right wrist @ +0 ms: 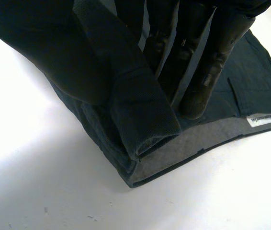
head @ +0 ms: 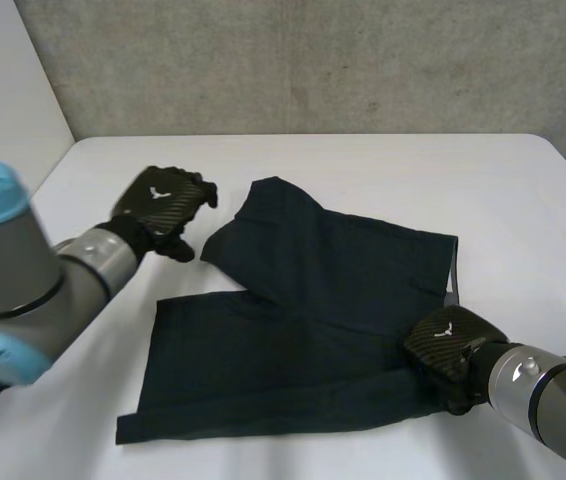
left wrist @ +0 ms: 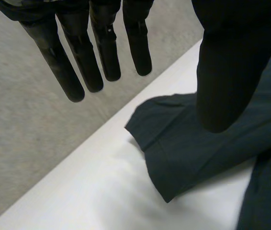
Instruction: Fold the shorts.
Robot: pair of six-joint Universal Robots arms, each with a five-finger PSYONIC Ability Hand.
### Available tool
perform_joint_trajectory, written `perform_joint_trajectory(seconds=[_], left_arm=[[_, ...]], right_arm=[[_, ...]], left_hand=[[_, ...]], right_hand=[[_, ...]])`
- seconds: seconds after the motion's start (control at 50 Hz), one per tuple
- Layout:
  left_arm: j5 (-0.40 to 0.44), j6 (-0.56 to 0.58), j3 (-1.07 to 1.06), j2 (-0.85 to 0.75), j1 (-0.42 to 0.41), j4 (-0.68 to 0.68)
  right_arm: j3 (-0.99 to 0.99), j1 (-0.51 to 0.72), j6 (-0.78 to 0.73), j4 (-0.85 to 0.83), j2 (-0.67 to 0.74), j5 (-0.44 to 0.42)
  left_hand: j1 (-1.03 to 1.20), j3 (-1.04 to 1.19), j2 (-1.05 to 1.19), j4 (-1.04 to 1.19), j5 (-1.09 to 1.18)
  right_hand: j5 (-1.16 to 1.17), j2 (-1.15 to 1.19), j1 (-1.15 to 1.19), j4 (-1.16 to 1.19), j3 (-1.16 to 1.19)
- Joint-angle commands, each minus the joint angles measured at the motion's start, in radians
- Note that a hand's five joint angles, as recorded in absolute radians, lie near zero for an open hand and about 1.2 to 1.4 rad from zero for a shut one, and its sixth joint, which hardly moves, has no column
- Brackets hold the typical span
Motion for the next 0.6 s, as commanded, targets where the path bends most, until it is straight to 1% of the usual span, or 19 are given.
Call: perform_joint_trajectory(seconds=[0.02, 0.08, 0.16, 0.28, 0.34, 0.36, 0.38, 0.42, 0.44, 0.46, 0.52, 0.54, 0.6], left_arm=[[0.047, 0.000, 0.264, -0.292, -0.011, -0.062], [0.052, 0.006, 0.358, -0.376, -0.011, -0.114], [0.053, 0.006, 0.451, -0.445, -0.010, -0.171], [0.052, 0.009, 0.538, -0.519, -0.008, -0.200], [0.046, 0.009, 0.568, -0.545, -0.010, -0.199], [0.042, 0.009, 0.574, -0.551, -0.010, -0.197], [0.039, 0.008, 0.590, -0.562, -0.010, -0.196], [0.036, 0.008, 0.604, -0.573, -0.010, -0.196], [0.033, 0.008, 0.610, -0.577, -0.010, -0.196], [0.018, 0.015, 0.620, -0.584, -0.008, -0.197], [-0.036, 0.043, 0.621, -0.587, -0.011, -0.200], [-0.087, 0.076, 0.613, -0.584, -0.014, -0.203], [-0.169, 0.144, 0.593, -0.573, -0.033, -0.207]], right_arm=[[0.031, -0.009, 0.010, -0.030, -0.001, -0.002], [0.043, -0.018, 0.010, -0.044, -0.001, -0.002], [0.054, -0.026, 0.011, -0.065, -0.001, -0.003], [0.060, -0.032, 0.022, -0.085, -0.001, -0.003], [0.063, -0.032, 0.025, -0.090, 0.001, -0.003], [0.065, -0.032, 0.027, -0.091, 0.001, -0.003], [0.066, -0.032, 0.027, -0.091, 0.001, -0.003], [0.072, -0.032, 0.027, -0.095, 0.001, -0.005], [0.072, -0.032, 0.025, -0.096, 0.001, -0.003], [0.072, -0.032, 0.025, -0.096, -0.001, -0.003], [0.074, -0.032, 0.025, -0.098, 0.001, -0.003], [0.072, -0.032, 0.025, -0.099, 0.001, -0.003], [0.066, -0.031, 0.027, -0.104, -0.001, -0.003]], left_hand=[[0.125, 0.129, 0.126, 0.123, 0.125], [0.128, 0.132, 0.129, 0.126, 0.128], [0.128, 0.132, 0.129, 0.126, 0.128], [0.157, 0.161, 0.158, 0.155, 0.157], [0.251, 0.255, 0.252, 0.249, 0.251], [0.312, 0.316, 0.313, 0.310, 0.312], [0.464, 0.468, 0.465, 0.462, 0.464], [0.621, 0.624, 0.621, 0.618, 0.620], [0.738, 0.742, 0.738, 0.735, 0.737], [0.846, 0.850, 0.847, 0.844, 0.846], [0.847, 0.851, 0.848, 0.845, 0.847], [0.847, 0.851, 0.848, 0.845, 0.847], [0.847, 0.851, 0.848, 0.845, 0.847]], right_hand=[[0.239, 0.218, 0.416, 0.205, 0.215], [0.239, 0.218, 0.416, 0.205, 0.215], [0.239, 0.218, 0.416, 0.205, 0.215], [0.239, 0.218, 0.416, 0.205, 0.215], [0.239, 0.218, 0.416, 0.205, 0.215], [0.239, 0.218, 0.416, 0.205, 0.215], [0.239, 0.218, 0.416, 0.205, 0.215], [0.239, 0.218, 0.416, 0.205, 0.215], [0.239, 0.218, 0.416, 0.205, 0.215], [0.239, 0.218, 0.416, 0.205, 0.215], [0.239, 0.218, 0.416, 0.205, 0.215], [0.239, 0.218, 0.416, 0.205, 0.215], [0.239, 0.218, 0.416, 0.205, 0.215]])
